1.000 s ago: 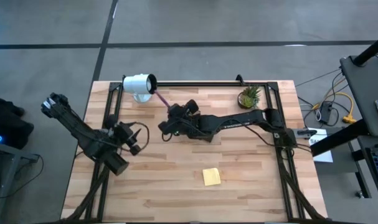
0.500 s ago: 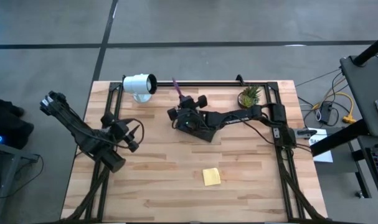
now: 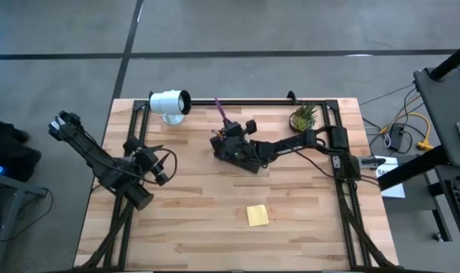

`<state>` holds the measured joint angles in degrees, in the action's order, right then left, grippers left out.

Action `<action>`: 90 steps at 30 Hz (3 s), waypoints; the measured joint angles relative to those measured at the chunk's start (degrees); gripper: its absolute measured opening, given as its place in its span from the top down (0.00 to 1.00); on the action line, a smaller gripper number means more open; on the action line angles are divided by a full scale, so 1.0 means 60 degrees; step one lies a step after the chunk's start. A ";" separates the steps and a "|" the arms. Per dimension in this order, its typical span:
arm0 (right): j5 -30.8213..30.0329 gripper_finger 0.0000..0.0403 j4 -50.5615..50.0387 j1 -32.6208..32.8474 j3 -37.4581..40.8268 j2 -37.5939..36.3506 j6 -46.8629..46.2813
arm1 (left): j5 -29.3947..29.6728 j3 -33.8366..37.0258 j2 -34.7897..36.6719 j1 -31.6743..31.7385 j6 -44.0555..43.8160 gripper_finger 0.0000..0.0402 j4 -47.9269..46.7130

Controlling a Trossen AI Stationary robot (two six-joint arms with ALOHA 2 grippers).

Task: Pick and place office supplies into organizer
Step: Put the purple scissors into the black desk organizer, then put the yellow sticky notes into the black desk organizer

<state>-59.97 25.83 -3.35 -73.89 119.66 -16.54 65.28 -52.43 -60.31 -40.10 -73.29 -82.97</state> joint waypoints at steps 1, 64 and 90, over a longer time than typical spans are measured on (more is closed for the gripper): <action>0.0020 0.93 0.0045 0.0010 0.0090 0.0000 -0.0016 | -0.0010 0.0008 -0.0011 0.0000 0.0045 0.64 -0.0005; 0.7447 0.69 -0.6741 0.1423 0.3486 -0.8331 -0.2811 | -0.1724 0.3476 0.6027 0.0251 0.7701 0.64 1.2552; 1.1299 0.58 -0.9904 0.3425 0.1275 -0.2692 0.0611 | -0.4548 0.3640 0.1199 0.0270 0.5522 0.64 1.3432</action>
<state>7.82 -33.59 17.20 -66.24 103.50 -12.87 37.99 -30.59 -53.12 -38.48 -40.16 -2.37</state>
